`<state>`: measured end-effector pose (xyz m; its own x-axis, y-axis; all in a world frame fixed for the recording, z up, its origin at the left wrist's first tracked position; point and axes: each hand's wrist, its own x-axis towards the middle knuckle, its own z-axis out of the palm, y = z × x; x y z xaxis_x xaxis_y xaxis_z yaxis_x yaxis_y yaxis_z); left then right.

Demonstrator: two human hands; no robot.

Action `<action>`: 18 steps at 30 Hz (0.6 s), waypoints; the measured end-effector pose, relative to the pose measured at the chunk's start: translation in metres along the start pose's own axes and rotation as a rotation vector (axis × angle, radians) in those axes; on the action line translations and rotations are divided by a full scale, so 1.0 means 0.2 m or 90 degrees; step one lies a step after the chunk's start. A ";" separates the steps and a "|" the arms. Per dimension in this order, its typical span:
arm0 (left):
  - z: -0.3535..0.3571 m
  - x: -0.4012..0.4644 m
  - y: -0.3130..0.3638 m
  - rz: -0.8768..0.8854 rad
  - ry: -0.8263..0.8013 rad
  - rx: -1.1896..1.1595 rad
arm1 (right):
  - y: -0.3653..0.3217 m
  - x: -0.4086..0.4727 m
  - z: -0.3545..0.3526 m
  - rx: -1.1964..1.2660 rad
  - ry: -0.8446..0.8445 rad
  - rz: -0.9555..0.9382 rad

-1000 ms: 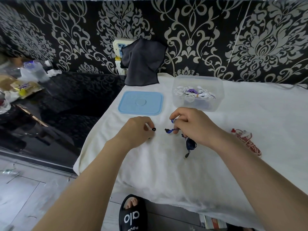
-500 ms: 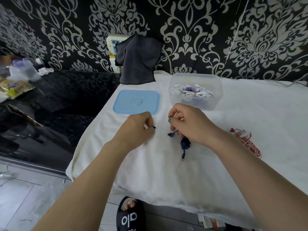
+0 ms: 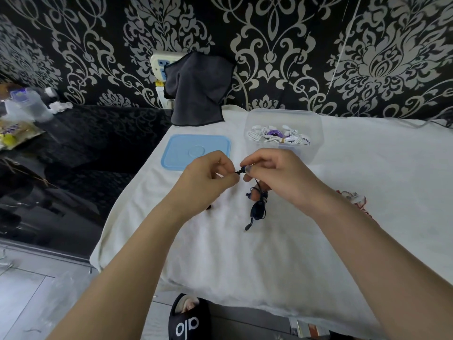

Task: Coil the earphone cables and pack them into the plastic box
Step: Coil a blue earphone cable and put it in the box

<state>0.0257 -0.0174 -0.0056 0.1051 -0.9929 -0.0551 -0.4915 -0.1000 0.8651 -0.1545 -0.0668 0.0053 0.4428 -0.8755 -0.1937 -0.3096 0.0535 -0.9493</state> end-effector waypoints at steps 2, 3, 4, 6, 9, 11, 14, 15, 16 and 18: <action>0.00 0.00 0.01 -0.002 0.002 -0.009 | -0.01 -0.01 0.00 0.001 0.003 -0.002; 0.00 0.00 0.02 -0.003 0.001 -0.014 | -0.01 -0.01 0.00 0.001 0.006 -0.004; 0.01 0.00 0.02 -0.004 0.001 -0.018 | -0.01 -0.01 -0.01 0.002 0.008 -0.006; 0.01 0.01 0.03 -0.005 -0.002 -0.025 | -0.01 -0.01 -0.01 0.001 0.014 -0.012; 0.01 0.01 0.05 -0.003 -0.001 -0.032 | -0.01 -0.01 -0.02 -0.016 0.025 -0.028; 0.02 0.01 0.07 -0.002 -0.001 -0.038 | -0.01 -0.01 -0.02 -0.016 0.030 -0.033; 0.02 0.01 0.09 -0.002 -0.002 -0.043 | -0.01 -0.01 -0.03 -0.024 0.034 -0.040; 0.03 0.01 0.09 -0.003 -0.002 -0.044 | 0.00 0.00 -0.03 -0.028 0.036 -0.042; 0.03 0.01 0.09 -0.003 -0.002 -0.044 | 0.00 0.00 -0.03 -0.030 0.040 -0.046; 0.03 0.01 0.08 0.000 0.000 -0.043 | 0.00 0.00 -0.03 -0.032 0.046 -0.054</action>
<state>0.0136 -0.0221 0.0054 0.1049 -0.9929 -0.0557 -0.4320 -0.0959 0.8968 -0.1600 -0.0702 0.0067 0.4085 -0.9080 -0.0926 -0.3160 -0.0455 -0.9477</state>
